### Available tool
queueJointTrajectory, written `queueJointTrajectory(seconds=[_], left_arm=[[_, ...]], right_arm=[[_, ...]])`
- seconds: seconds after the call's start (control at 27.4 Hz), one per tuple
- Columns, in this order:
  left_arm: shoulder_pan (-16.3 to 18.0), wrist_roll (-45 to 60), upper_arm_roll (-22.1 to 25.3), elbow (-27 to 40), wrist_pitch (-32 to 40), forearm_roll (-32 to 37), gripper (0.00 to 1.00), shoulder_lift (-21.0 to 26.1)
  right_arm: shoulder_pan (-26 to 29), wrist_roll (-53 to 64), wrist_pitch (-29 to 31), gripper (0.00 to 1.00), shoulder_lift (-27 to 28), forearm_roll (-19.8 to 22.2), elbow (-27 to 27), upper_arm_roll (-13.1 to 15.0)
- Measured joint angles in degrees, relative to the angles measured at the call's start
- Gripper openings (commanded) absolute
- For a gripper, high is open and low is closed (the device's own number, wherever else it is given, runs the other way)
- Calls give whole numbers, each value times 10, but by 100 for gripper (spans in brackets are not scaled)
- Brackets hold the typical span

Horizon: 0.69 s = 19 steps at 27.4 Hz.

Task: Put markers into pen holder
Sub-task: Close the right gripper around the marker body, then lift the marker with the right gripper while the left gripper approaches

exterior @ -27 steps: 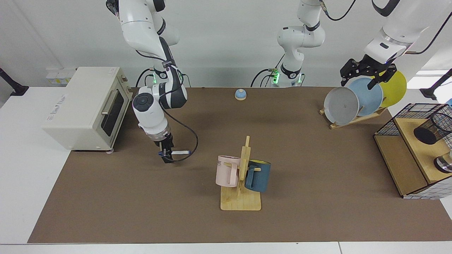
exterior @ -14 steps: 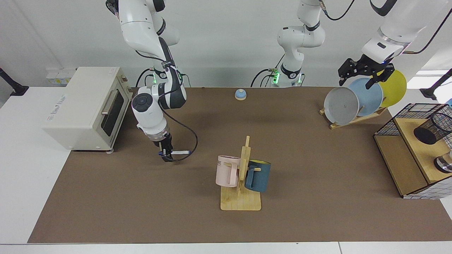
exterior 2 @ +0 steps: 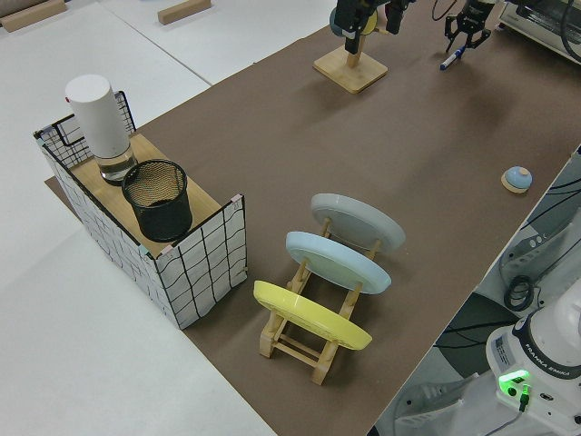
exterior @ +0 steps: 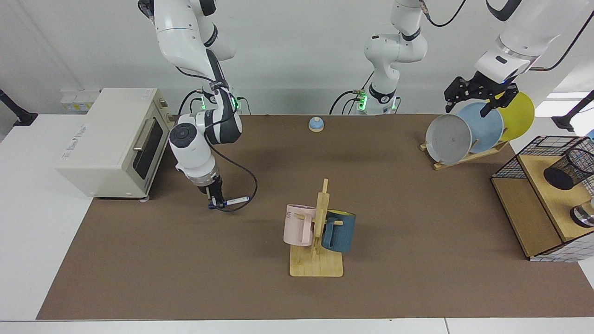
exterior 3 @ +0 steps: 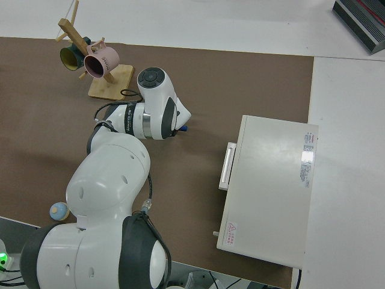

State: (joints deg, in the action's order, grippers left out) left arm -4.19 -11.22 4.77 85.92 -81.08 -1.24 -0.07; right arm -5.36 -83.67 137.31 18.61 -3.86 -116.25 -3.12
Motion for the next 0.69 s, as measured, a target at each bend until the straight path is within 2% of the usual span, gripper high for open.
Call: queueJointTrajectory(seconds=[0.18, 0.48, 0.69], left_arm=[[0, 0, 0, 0, 0, 0, 100, 0], [0, 0, 0, 0, 0, 0, 100, 0], [0, 0, 0, 0, 0, 0, 100, 0]], right_arm=[[-1, 4, 0, 0, -1, 0, 0, -1], [-3, 5, -5, 0, -20, 0, 1, -2], [-3, 6, -59, 0, -55, 0, 20, -3]])
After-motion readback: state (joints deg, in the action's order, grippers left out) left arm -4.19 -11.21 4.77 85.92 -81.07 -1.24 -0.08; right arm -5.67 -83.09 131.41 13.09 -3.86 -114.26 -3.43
